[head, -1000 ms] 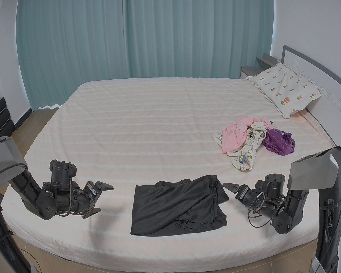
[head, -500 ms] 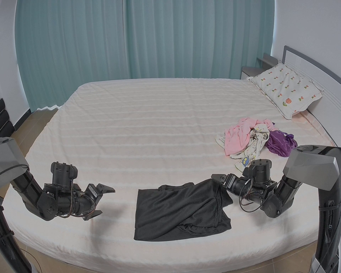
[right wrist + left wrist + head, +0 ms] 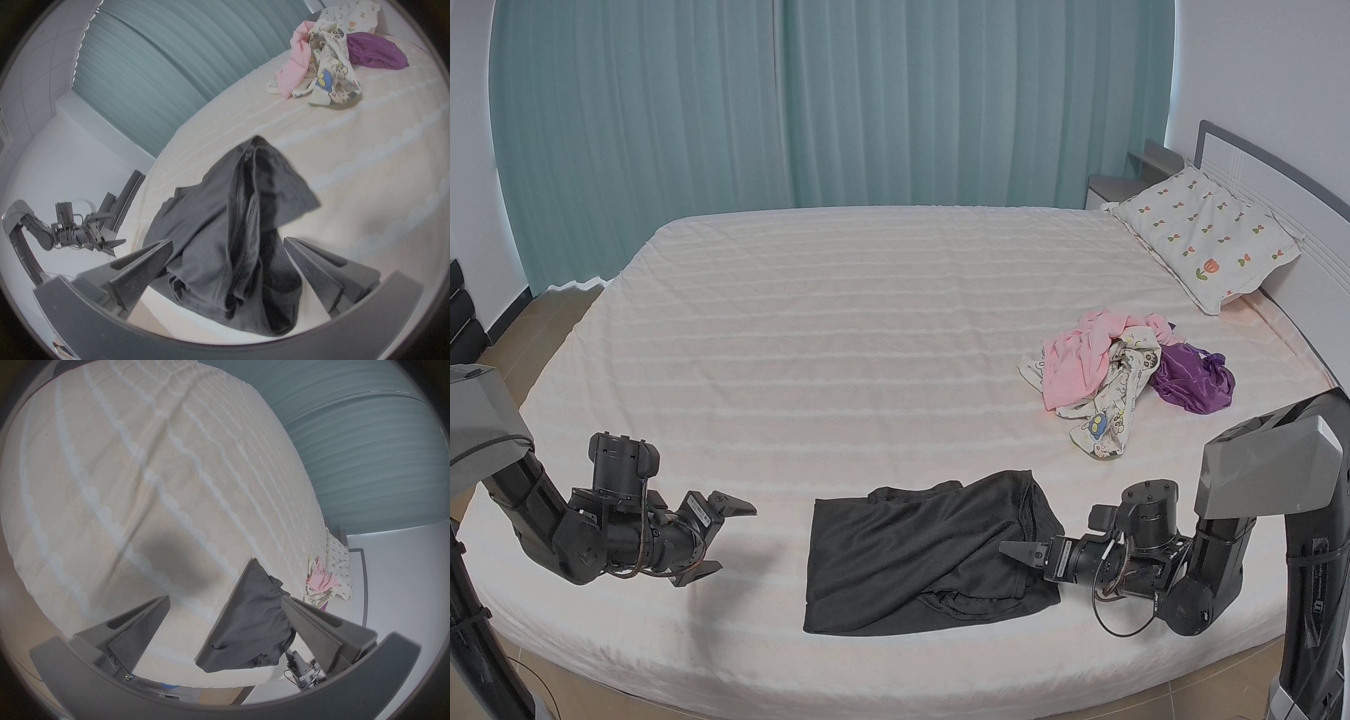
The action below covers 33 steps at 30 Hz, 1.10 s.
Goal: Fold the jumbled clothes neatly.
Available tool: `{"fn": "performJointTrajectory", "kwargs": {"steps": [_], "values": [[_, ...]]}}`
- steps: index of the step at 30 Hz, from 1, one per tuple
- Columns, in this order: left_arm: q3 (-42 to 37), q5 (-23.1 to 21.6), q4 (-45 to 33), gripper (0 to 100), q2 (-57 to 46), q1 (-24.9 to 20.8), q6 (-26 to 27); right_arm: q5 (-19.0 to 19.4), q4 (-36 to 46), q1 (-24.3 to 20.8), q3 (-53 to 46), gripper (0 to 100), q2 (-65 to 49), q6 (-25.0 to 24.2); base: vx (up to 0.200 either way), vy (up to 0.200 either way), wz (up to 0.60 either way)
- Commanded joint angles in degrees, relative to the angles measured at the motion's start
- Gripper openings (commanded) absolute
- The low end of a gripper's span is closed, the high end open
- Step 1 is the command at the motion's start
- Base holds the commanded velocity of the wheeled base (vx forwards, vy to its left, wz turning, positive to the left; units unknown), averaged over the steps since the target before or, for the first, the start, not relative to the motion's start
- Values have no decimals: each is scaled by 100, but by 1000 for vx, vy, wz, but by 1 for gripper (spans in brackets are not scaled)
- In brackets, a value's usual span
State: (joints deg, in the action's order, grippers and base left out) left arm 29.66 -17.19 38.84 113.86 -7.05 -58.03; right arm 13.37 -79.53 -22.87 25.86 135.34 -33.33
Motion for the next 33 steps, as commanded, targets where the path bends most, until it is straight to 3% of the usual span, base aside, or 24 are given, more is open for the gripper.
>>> {"fn": "performJointTrajectory", "kwargs": {"steps": [1,13,14,22,33], "values": [[-30,-4,1,100,66,-42,2,-1,34,-209,-142,100,36,63,0,0,0],[-13,31,1,100,163,-60,20,-45,69,-253,-177,100,159,670,0,0,0],[-22,31,10,100,163,-60,20,-54,96,-253,-195,0,159,696,0,0,0],[-13,31,10,100,163,-60,11,-195,157,-244,-397,0,89,1127,0,0,0],[-22,31,1,100,172,-60,20,-195,96,-174,-881,0,-324,1136,0,0,0]]}}
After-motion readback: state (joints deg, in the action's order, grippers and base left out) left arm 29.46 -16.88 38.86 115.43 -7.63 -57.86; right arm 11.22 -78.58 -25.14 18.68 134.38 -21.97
